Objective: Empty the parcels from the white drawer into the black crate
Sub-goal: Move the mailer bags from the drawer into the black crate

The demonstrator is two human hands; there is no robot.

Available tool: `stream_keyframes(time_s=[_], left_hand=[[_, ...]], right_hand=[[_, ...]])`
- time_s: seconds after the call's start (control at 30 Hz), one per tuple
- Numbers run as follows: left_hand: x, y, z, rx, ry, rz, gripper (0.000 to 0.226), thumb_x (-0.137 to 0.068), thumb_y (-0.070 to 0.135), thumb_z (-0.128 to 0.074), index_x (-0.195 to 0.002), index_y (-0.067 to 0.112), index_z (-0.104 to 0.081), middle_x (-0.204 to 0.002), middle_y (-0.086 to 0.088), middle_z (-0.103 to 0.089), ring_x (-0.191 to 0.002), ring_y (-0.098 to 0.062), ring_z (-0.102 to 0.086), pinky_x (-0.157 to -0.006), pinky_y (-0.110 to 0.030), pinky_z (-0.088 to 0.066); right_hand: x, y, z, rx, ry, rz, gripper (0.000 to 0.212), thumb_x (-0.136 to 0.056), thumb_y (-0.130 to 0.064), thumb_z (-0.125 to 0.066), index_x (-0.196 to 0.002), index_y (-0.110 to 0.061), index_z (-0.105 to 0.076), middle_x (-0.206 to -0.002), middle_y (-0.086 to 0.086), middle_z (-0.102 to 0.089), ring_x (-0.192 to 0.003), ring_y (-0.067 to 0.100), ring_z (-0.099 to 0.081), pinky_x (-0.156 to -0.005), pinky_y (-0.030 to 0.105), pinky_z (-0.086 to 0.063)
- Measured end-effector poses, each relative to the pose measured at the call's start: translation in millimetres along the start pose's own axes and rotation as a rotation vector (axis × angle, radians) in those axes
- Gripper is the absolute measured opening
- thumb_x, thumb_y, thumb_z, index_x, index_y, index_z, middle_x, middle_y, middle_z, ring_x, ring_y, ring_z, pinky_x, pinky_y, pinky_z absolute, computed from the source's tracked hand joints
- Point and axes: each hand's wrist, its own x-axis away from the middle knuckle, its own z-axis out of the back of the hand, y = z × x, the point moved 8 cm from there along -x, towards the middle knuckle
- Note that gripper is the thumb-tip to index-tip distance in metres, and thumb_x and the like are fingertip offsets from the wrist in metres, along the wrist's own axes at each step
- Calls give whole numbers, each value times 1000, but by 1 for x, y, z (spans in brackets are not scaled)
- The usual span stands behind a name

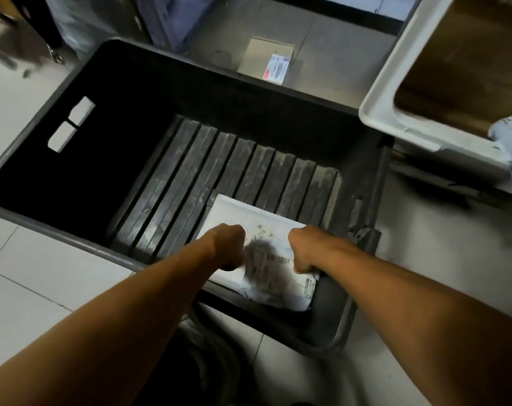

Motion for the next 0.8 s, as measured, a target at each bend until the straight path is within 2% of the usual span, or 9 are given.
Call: stream_keyframes(time_s=[0.1,0.17,0.23,0.3,0.4,0.47,0.53,0.63,0.8], left_hand=[[18,-1,24,-147,108,17,6,-89,3,-58,-83,5,-58,-92,-15,-62,-76,-25,-56,-64,-30,-46],[32,6,38,-231,133,3,21,-93,12,-60,-112,6,-63,-110,-14,-65,-89,-26,-61,-72,-31,-49],[48,20,54,-295,180,-41,40,-96,27,-62,-132,13,-55,-125,-10,-62,-107,-27,-63,-85,-33,-53],[62,43,68,-318,246,-99,52,-96,35,-62,-142,16,-45,-133,-9,-58,-116,-26,-60,-95,-38,-53],[84,85,91,-324,365,-164,76,-95,40,-62,-157,23,-21,-160,-11,-30,-145,-34,-32,-114,-50,-37],[101,118,105,-315,415,-214,89,-94,41,-62,-159,28,-2,-167,-8,-4,-153,-34,-6,-121,-55,-21],[118,152,118,-353,451,-280,92,-95,43,-60,-159,29,5,-167,-6,8,-153,-32,5,-123,-55,-13],[140,206,134,-416,519,-371,91,-96,50,-54,-159,28,7,-167,-5,14,-153,-30,9,-121,-54,-9],[166,286,154,-531,591,-495,89,-96,55,-51,-159,28,5,-167,-5,10,-154,-29,6,-122,-53,-13]], right_hand=[[23,5,14,13,33,-8,29,-85,-8,-68,-71,-14,-43,-87,8,-52,-81,26,-56,-65,30,-44],[42,4,26,45,76,26,26,-87,-8,-66,-73,-12,-45,-88,9,-54,-84,27,-57,-69,33,-47],[62,1,39,69,145,82,8,-89,-12,-64,-95,-8,-59,-109,14,-60,-100,31,-61,-82,38,-50],[84,0,51,83,235,142,35,-92,-19,-63,-125,-10,-60,-129,15,-57,-120,33,-55,-101,42,-44],[120,14,72,85,420,153,48,-92,-24,-62,-138,-14,-52,-140,13,-50,-134,32,-42,-116,47,-29],[144,39,85,60,521,125,56,-93,-26,-61,-146,-17,-44,-147,12,-43,-141,31,-34,-119,47,-24],[172,71,97,34,598,72,60,-93,-28,-59,-149,-19,-39,-152,11,-38,-145,31,-28,-119,46,-25],[215,126,110,26,682,-19,66,-93,-32,-58,-153,-21,-33,-157,11,-30,-146,31,-24,-119,45,-28],[270,206,123,52,749,-165,62,-91,-31,-60,-149,-23,-38,-153,8,-36,-143,29,-29,-115,43,-33]])
